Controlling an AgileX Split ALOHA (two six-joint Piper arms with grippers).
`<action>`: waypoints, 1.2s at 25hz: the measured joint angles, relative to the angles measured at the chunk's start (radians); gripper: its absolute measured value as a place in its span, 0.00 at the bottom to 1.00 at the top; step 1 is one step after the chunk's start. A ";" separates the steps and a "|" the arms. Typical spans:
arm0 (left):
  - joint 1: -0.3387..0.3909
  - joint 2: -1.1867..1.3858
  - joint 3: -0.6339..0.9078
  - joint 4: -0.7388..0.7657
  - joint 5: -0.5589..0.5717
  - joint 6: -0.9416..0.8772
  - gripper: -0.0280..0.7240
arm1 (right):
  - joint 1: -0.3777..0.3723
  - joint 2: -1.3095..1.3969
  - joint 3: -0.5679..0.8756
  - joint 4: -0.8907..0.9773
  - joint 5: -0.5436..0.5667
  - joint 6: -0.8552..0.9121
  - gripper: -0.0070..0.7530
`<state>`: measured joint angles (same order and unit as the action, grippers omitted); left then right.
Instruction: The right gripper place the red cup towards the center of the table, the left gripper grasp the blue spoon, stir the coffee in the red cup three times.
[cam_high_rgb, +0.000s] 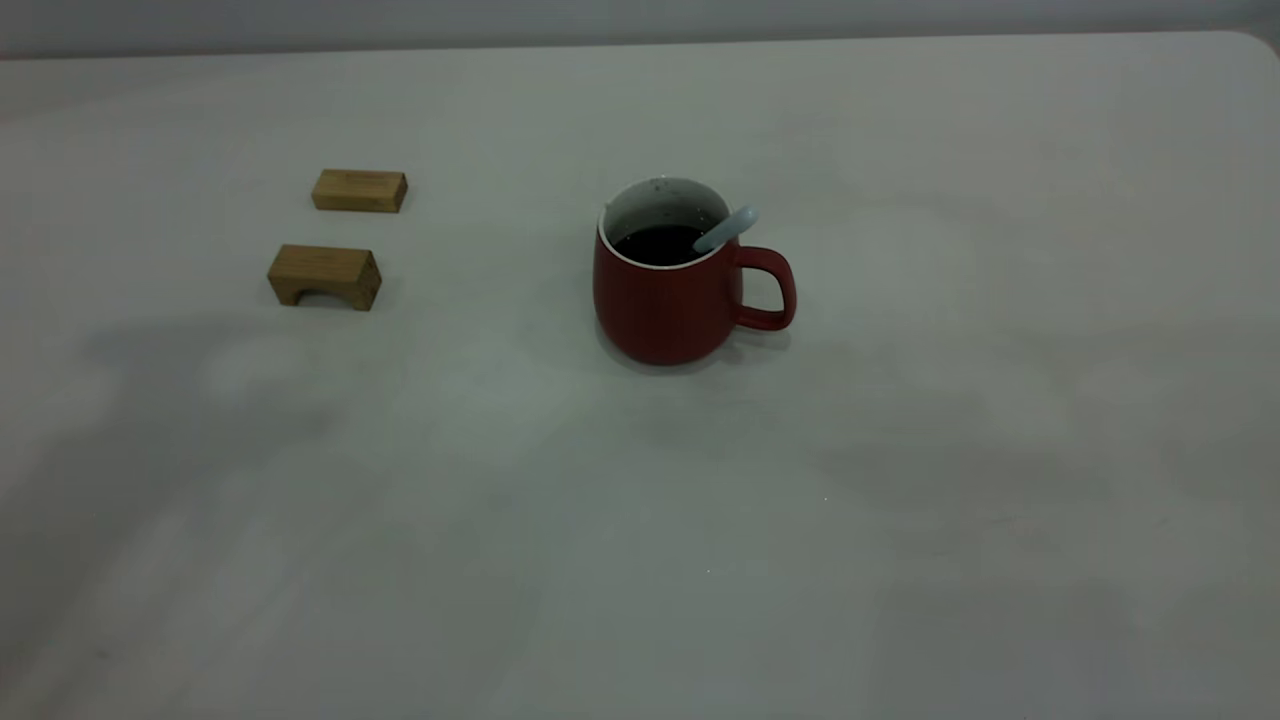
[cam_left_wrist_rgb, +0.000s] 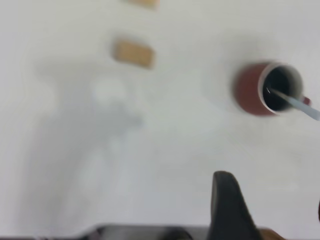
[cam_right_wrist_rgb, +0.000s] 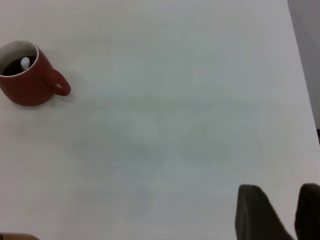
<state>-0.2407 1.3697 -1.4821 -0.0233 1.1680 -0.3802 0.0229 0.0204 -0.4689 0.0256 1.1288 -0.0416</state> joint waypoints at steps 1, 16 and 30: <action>0.000 -0.050 0.023 0.029 0.000 0.004 0.70 | 0.000 0.000 0.000 0.000 0.000 0.000 0.32; 0.002 -0.680 0.494 0.203 0.000 0.116 0.70 | 0.000 0.000 0.000 0.000 0.000 0.000 0.32; 0.202 -1.140 0.962 0.132 -0.069 0.265 0.70 | 0.000 0.000 0.000 0.000 0.000 0.000 0.32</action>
<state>-0.0384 0.2298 -0.5198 0.1090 1.0990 -0.1152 0.0229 0.0204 -0.4689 0.0256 1.1288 -0.0416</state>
